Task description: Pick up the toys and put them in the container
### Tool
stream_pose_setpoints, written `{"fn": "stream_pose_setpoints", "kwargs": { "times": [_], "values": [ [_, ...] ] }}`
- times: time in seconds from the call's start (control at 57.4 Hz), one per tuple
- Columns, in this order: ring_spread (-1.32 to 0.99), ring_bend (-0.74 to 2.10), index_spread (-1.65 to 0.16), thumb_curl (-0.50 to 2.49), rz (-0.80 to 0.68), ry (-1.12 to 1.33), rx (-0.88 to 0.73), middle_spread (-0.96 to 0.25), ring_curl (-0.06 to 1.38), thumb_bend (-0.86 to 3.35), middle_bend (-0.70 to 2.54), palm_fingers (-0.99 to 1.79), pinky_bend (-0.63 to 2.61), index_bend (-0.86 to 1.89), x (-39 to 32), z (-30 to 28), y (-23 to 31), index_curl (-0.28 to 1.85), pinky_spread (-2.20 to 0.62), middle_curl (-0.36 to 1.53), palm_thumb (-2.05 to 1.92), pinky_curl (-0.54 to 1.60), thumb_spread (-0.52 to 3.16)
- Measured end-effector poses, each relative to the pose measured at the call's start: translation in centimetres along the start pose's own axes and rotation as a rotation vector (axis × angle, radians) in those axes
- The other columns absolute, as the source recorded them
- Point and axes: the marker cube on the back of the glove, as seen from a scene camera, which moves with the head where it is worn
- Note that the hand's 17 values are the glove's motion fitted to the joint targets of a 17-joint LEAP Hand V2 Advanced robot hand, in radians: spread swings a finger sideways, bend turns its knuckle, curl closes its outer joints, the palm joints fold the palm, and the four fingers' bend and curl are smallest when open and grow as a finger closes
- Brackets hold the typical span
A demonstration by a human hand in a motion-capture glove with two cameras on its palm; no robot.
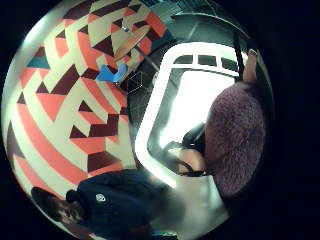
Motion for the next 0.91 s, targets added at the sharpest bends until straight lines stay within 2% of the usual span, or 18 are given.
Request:
{"fn": "stream_pose_setpoints", "kwargs": {
  "times": [0.07, 0.105, 0.157, 0.192, 0.227, 0.331, 0.453, 0.575, 0.715, 0.907],
  "values": [
    [-0.3, 1.37, -0.15, 1.04, 0.003, -0.031, -0.084, -0.12, 0.68, 0.0, 1.14, 0.5, 0.92, 0.82, -0.2, 1.5, 0.0, 0.98, -0.32, 0.84, 0.55, 0.6, 0.57],
    [-0.27, 1.37, -0.14, 1.03, -0.006, -0.05, -0.126, -0.12, 0.67, 0.0, 1.05, 0.31, 0.92, 0.69, -0.2, 2.0, 0.1, 0.95, -0.28, 0.81, 0.53, 0.6, 0.64],
    [-0.22, 1.09, -0.16, 0.97, -0.015, -0.061, -0.163, -0.09, 0.63, -0.03, 0.8, -0.23, 0.98, 0.67, -0.2, 2.4, 0.2, 0.92, -0.19, 0.73, 0.44, 0.63, 0.84],
    [-0.17, 0.83, -0.2, 0.91, -0.014, -0.045, -0.179, -0.08, 0.56, -0.05, 0.62, -0.49, 0.99, 0.63, -0.1, 2.6, 0.3, 0.86, -0.14, 0.66, 0.36, 0.59, 0.93],
    [-0.14, 0.66, -0.22, 0.85, -0.017, -0.017, -0.193, -0.07, 0.49, -0.07, 0.51, -0.54, 0.96, 0.56, 0.1, 2.6, 0.6, 0.8, -0.1, 0.61, 0.3, 0.55, 0.99],
    [-0.08, 0.37, -0.26, 0.71, -0.012, 0.05, -0.191, -0.05, 0.36, -0.07, 0.28, -0.45, 0.81, 0.32, 1.2, 1.5, 1.5, 0.68, -0.03, 0.51, 0.13, 0.49, 1.08],
    [-0.04, 0.18, -0.29, 0.61, 0.026, 0.085, -0.196, -0.05, 0.3, -0.04, 0.16, -0.27, 0.64, 0.2, 3.2, -2.0, 3.9, 0.6, 0.01, 0.45, 0.07, 0.42, 1.12],
    [-0.04, 0.16, -0.3, 0.53, 0.09, 0.213, -0.22, -0.05, 0.28, -0.03, 0.17, -0.14, 0.51, 0.18, 7.2, -7.3, 8.6, 0.55, 0.03, 0.42, 0.04, 0.38, 1.13],
    [-0.04, 0.17, -0.3, 0.47, 0.247, 0.341, -0.181, -0.06, 0.26, -0.02, 0.17, -0.09, 0.45, 0.18, 14.0, -13.4, 14.4, 0.53, 0.04, 0.4, 0.03, 0.35, 1.14],
    [-0.04, 0.18, -0.3, 0.42, 0.412, 0.32, -0.164, -0.07, 0.26, -0.02, 0.18, -0.05, 0.43, 0.18, 22.3, -14.5, 19.8, 0.49, 0.04, 0.39, 0.04, 0.35, 1.16]
  ]
}}
